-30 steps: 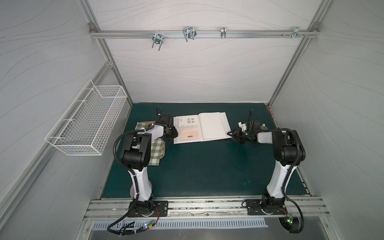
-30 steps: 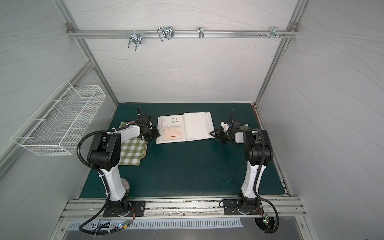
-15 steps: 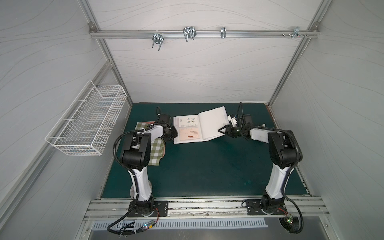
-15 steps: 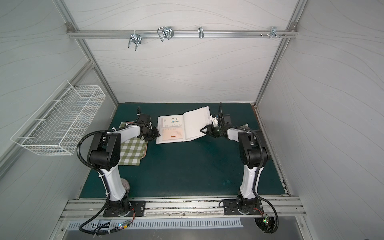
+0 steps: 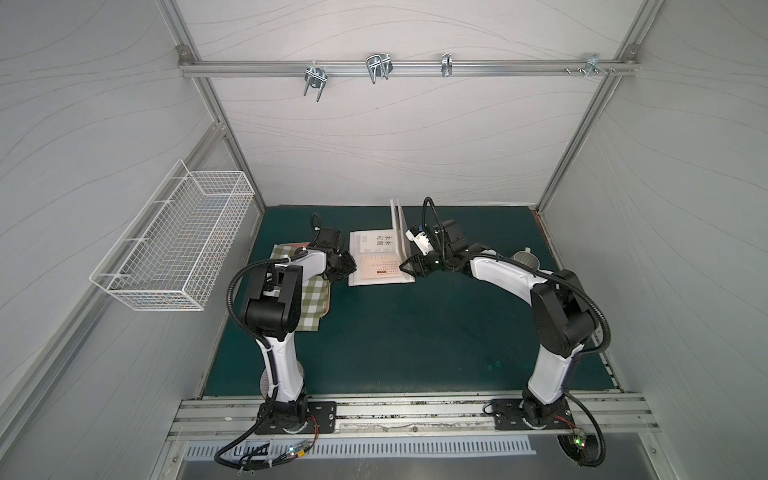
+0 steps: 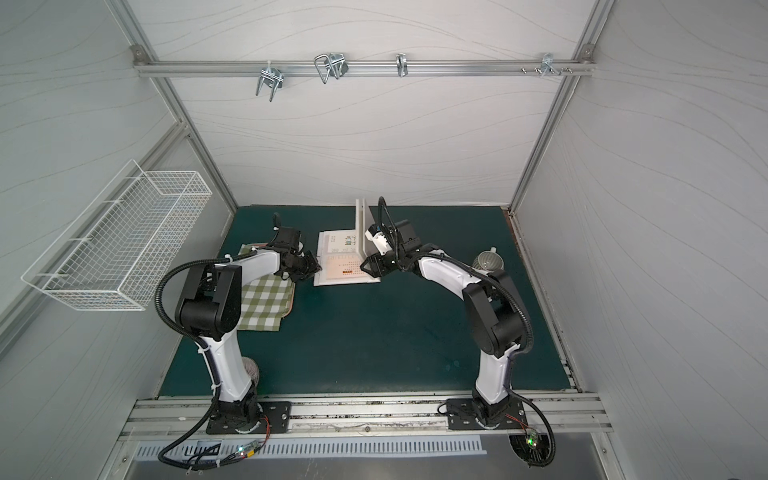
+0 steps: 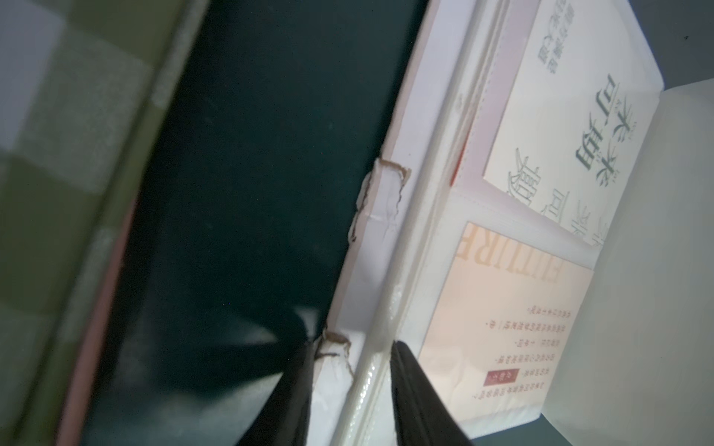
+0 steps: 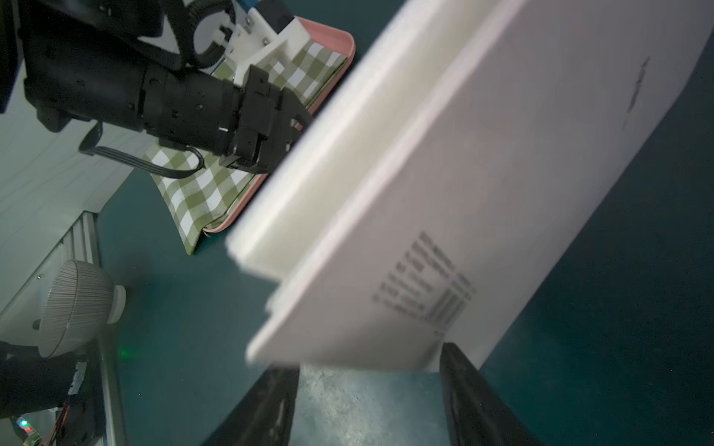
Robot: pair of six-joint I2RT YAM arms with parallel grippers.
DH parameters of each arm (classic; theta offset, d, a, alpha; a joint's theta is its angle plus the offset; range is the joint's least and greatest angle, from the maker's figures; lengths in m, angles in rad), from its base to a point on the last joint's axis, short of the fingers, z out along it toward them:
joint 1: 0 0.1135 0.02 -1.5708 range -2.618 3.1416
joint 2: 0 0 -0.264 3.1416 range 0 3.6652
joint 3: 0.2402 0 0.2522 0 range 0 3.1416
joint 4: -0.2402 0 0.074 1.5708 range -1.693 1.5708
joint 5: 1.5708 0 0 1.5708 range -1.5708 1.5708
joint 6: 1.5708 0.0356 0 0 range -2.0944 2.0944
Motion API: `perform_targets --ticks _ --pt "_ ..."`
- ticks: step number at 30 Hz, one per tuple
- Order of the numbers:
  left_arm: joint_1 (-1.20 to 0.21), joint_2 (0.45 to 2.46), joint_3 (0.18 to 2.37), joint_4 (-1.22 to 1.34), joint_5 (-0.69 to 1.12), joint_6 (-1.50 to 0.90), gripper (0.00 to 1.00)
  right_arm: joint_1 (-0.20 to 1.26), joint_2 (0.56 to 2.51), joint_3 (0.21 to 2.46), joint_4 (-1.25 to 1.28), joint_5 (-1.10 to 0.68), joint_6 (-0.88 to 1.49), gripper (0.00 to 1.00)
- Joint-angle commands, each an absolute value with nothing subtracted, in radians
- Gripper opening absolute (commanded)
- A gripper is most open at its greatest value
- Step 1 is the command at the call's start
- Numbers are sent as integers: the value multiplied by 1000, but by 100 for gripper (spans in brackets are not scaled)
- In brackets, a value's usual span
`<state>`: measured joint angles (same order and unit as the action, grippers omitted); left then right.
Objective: Place the photos into the photo albums
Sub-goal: Close the photo album at the center of the board, then reset both arms
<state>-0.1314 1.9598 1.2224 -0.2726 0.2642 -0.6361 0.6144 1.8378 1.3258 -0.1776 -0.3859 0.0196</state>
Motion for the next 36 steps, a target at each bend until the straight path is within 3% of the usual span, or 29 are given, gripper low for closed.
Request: perform_targets --ticks 1,11,15,18,21,26,29,36 --pt "-137 2017 1200 -261 295 -660 37 648 1867 1361 -266 -299 -64 73" --pt "-96 1807 1099 -233 191 -719 38 686 1735 1319 -201 -326 -2 74" --pt "-94 1643 1050 -247 65 -688 39 674 1596 1259 -203 -172 28 74" --pt "-110 1507 967 -185 -35 -636 40 576 1467 1198 -238 -1 87 73" --pt "-152 1383 857 -88 -202 -499 42 381 1348 1088 -229 49 112 72" --pt "-166 1275 610 314 -355 -216 44 118 1326 865 -96 135 65 76" --pt "-165 1279 505 549 -389 -136 43 56 1441 772 32 179 57 77" --pt "-151 1252 533 367 -213 -30 41 39 1533 626 427 5 18 77"
